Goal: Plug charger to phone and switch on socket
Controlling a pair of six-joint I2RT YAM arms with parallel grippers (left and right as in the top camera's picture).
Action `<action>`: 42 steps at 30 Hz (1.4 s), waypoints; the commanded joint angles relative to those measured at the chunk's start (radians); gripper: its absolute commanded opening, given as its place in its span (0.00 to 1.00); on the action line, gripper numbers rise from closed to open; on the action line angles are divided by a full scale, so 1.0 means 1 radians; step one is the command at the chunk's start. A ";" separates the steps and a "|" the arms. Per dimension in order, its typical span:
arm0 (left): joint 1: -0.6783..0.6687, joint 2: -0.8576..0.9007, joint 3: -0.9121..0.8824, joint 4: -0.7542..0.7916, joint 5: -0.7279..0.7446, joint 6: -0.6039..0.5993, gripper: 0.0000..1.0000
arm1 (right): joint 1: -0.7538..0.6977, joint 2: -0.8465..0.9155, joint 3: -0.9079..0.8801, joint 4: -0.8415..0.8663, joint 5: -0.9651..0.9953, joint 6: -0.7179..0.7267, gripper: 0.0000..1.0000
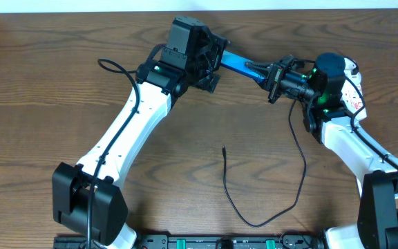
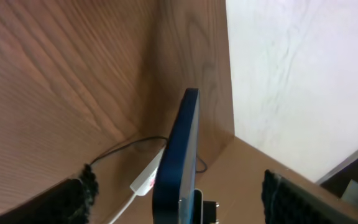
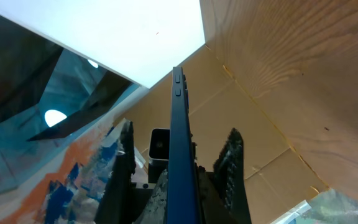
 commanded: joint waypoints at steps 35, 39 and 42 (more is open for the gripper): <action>0.004 0.003 0.005 0.007 -0.014 0.000 0.24 | 0.076 -0.006 0.021 0.126 -0.002 0.015 0.01; 0.004 0.003 0.005 0.007 -0.014 0.000 0.24 | 0.076 -0.006 0.021 0.169 -0.002 0.015 0.01; 0.004 0.003 0.005 0.008 -0.014 0.000 0.23 | 0.077 -0.006 0.021 0.179 -0.003 0.015 0.01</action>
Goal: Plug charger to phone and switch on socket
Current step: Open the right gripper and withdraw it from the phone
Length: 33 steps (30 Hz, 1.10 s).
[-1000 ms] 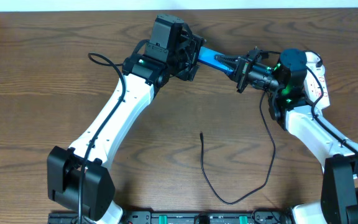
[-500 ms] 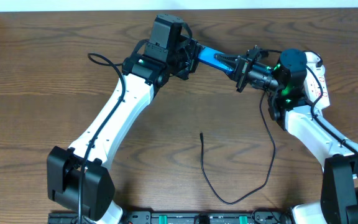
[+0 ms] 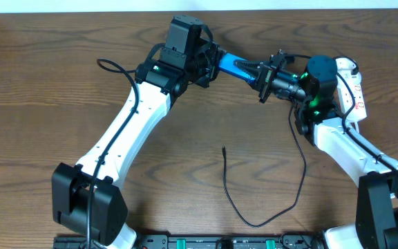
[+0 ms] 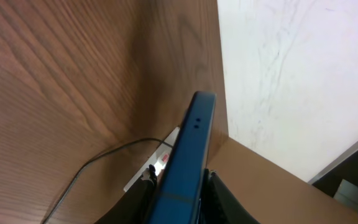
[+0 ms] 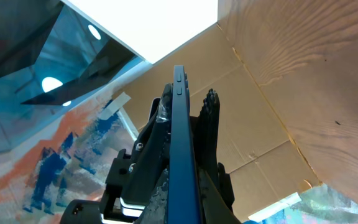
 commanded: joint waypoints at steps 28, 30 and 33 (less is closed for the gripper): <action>0.005 0.003 0.005 -0.013 -0.009 0.075 0.08 | -0.003 -0.008 0.021 0.037 -0.084 -0.048 0.99; 0.011 0.003 0.005 -0.013 -0.008 0.094 0.07 | -0.016 -0.008 0.021 0.037 -0.099 -0.105 0.99; 0.027 0.003 0.005 -0.013 -0.004 0.148 0.07 | -0.045 -0.008 0.021 0.036 -0.142 -0.216 0.99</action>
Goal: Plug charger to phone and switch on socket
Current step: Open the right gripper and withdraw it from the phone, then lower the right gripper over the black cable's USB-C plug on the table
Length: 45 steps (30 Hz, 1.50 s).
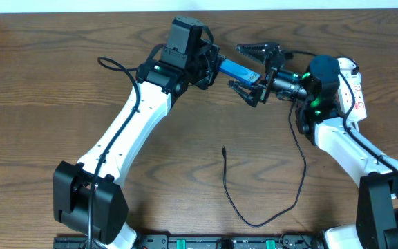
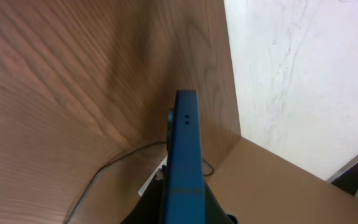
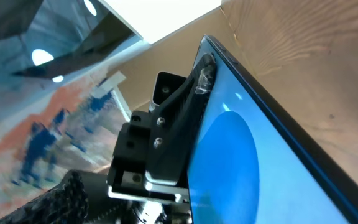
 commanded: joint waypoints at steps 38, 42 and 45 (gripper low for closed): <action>0.504 -0.003 0.005 -0.237 0.840 1.147 0.07 | 0.242 -0.008 0.065 -1.109 0.635 -1.302 0.99; 0.504 -0.003 0.005 -0.240 0.840 1.150 0.07 | 0.315 -0.008 0.073 -1.173 0.703 -1.292 0.99; 0.504 -0.003 0.005 -0.240 0.840 1.150 0.07 | 0.355 -0.008 0.073 -1.209 0.707 -1.291 0.99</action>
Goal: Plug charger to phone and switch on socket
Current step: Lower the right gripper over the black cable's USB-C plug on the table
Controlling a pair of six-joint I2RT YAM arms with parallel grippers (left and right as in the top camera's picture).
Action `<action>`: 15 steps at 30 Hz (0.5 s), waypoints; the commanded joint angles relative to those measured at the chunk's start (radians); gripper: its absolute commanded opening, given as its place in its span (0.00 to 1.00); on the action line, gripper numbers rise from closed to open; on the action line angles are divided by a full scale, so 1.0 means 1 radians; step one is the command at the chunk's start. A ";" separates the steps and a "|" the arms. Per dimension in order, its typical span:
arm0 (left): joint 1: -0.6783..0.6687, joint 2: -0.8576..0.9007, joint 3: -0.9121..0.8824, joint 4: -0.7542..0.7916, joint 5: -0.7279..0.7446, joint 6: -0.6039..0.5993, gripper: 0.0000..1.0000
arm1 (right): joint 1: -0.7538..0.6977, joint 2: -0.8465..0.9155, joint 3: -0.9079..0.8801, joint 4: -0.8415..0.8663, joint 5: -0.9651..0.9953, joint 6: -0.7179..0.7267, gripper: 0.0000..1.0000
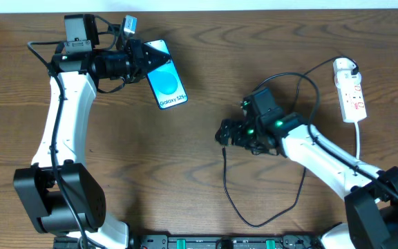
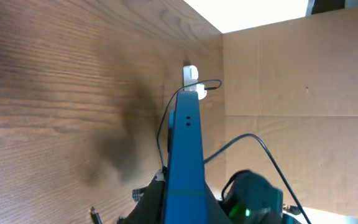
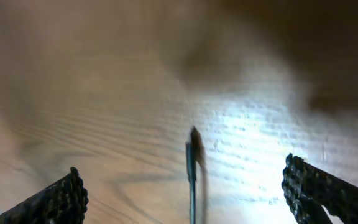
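Observation:
My left gripper (image 1: 142,62) is shut on one end of the blue phone (image 1: 166,84), holding it above the table at the upper left with its screen facing up. In the left wrist view the phone (image 2: 184,149) shows edge-on between the fingers of the left gripper (image 2: 182,208). The black charger cable's free plug (image 1: 224,149) lies on the wood at mid-table. My right gripper (image 1: 222,133) hovers just over it, open. In the right wrist view the plug (image 3: 193,155) sits between the spread fingers of the right gripper (image 3: 191,199), untouched.
The white socket strip (image 1: 347,88) lies near the table's right edge, with the cable (image 1: 301,181) looping from it down toward the front edge and back up to the plug. The strip (image 2: 191,74) also shows far off in the left wrist view.
My left arm has swung from the top middle to the upper left, taking the phone along. The open right gripper has left the phone and now hangs low over the cable plug.
The right gripper first held the phone at the top middle, with the left gripper open round its other end. The left then shut on it, so both held it. After that the right opened. Now the left alone holds it and the right is over the plug.

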 commanded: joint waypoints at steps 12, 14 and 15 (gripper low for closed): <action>0.004 -0.003 0.005 -0.009 0.042 0.038 0.08 | 0.164 0.002 0.023 -0.055 0.182 0.016 0.96; 0.004 -0.003 0.005 -0.009 0.042 0.039 0.08 | 0.169 0.017 0.029 -0.059 0.182 0.018 0.95; 0.004 -0.003 0.005 -0.009 0.042 0.041 0.08 | 0.172 0.031 0.039 -0.068 0.182 0.018 0.95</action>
